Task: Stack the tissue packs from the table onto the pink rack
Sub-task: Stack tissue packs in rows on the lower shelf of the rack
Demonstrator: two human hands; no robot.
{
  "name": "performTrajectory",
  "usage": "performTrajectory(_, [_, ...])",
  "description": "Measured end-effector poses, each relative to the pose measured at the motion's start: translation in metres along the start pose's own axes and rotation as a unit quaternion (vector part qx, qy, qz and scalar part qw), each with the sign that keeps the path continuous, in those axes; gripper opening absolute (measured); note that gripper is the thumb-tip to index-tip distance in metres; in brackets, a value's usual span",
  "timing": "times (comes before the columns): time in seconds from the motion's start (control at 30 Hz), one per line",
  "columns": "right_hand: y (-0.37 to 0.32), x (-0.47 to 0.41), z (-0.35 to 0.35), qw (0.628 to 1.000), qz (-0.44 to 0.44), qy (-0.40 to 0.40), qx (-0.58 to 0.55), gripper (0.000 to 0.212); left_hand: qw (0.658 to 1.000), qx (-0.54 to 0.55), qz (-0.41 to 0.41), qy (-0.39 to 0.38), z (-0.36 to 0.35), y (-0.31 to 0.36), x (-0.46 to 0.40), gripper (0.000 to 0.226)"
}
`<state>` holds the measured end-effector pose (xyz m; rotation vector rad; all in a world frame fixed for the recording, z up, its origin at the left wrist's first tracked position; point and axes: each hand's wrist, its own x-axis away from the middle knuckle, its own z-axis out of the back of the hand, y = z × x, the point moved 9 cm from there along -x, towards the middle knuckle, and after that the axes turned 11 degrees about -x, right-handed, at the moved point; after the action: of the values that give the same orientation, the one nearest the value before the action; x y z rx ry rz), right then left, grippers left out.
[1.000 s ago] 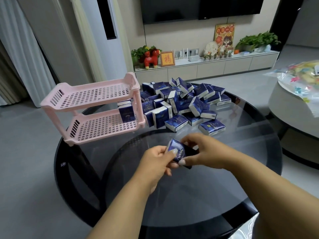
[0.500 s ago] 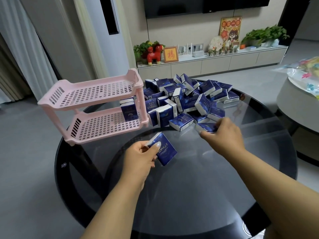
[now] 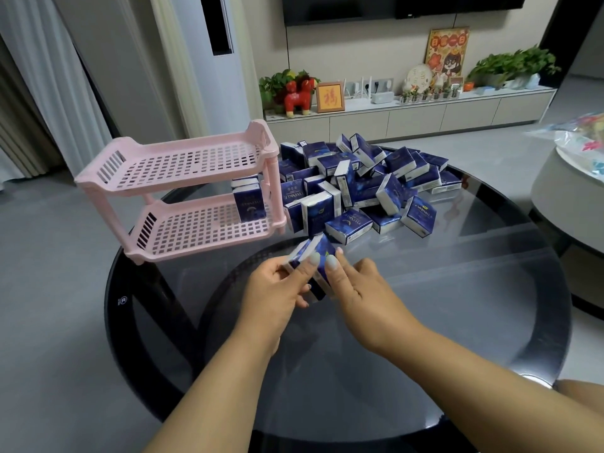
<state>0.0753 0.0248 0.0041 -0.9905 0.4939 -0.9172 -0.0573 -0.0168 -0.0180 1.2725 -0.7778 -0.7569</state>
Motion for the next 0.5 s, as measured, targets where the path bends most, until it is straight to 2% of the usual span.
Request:
performTrajectory(0.07, [-0.010,0.005,-0.001,0.999,0.030,-0.005,-0.027,0.068,0.999,-0.018,-0.003,0.033,0.007,-0.002,0.000,0.036])
performTrajectory(0.1, [-0.016,0.006,0.002,0.998,0.050,0.000,-0.049,0.062,0.999,-0.022,0.000,0.048,0.011,-0.003,-0.002,0.029])
performTrajectory(0.17, [-0.020,-0.001,0.012,0.994,0.085,0.033,-0.054,0.072,0.997,-0.033,0.002,0.067,0.017,-0.005,-0.005,0.023])
performTrajectory(0.2, [-0.019,-0.010,0.021,0.993,0.094,0.065,-0.030,0.071,0.996,-0.044,-0.003,0.071,0.021,-0.004,-0.006,0.025])
performTrajectory(0.3, [-0.003,-0.054,0.047,0.978,0.081,0.161,0.109,0.039,0.991,-0.099,-0.033,0.080,0.036,0.004,-0.011,0.040])
performTrajectory(0.37, [0.014,-0.084,0.052,0.964,0.042,0.161,0.206,0.051,0.985,-0.141,-0.056,0.078,0.043,0.011,-0.014,0.042])
performTrajectory(0.5, [0.031,-0.114,0.042,0.929,0.019,0.108,0.355,0.068,0.978,-0.189,-0.074,0.055,0.052,0.014,-0.017,0.042])
